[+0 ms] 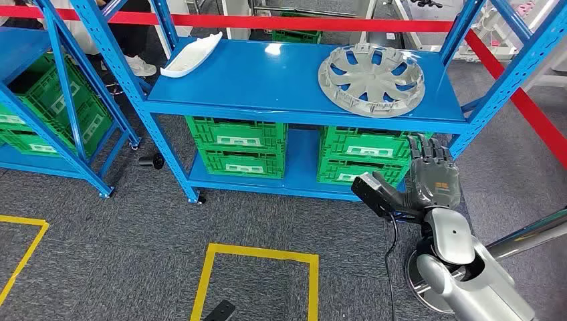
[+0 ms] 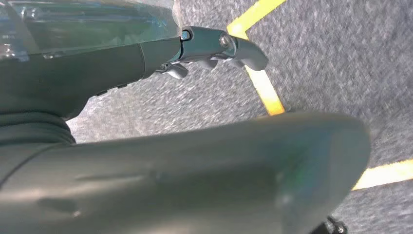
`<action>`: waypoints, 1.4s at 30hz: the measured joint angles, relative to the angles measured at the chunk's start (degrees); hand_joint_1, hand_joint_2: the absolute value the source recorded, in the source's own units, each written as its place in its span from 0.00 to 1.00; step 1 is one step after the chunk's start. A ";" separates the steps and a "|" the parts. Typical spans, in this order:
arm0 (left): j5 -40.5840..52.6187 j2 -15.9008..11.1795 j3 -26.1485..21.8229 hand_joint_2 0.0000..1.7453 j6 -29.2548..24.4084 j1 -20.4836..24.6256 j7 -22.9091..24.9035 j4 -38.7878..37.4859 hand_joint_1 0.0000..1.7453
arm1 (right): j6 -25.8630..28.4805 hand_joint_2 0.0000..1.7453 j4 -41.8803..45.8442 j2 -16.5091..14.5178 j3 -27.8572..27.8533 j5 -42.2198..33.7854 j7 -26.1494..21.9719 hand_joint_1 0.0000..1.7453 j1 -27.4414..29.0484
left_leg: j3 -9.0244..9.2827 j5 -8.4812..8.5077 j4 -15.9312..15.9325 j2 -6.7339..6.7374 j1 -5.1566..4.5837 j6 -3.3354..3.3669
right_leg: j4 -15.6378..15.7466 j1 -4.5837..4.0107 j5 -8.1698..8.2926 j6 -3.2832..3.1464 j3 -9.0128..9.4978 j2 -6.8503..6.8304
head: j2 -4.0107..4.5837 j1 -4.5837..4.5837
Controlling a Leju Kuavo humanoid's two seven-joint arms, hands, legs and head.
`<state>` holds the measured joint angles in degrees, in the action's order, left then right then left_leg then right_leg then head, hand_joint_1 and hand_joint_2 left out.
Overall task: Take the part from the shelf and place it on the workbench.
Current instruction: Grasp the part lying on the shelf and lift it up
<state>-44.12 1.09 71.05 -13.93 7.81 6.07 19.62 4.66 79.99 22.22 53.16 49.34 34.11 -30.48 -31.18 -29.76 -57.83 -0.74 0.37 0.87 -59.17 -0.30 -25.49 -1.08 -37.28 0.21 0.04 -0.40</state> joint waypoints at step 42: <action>-0.25 0.26 -0.21 0.00 -0.14 -0.46 -0.01 -0.29 0.00 | 0.63 0.00 -1.65 -1.02 0.03 -0.49 -1.07 0.00 0.65 | -7.34 -2.92 -13.25 0.10 0.00 -1.67 | 1.93 0.58 -3.32 -1.66 5.94 0.24 | 0.00 1.02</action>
<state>-44.37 1.36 70.84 -14.08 7.35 6.05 19.32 5.29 78.34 21.20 53.18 48.85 33.04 -29.83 -38.52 -32.68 -71.08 -0.63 0.37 -0.80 -57.25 0.29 -28.80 -2.74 -31.34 0.45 0.04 0.62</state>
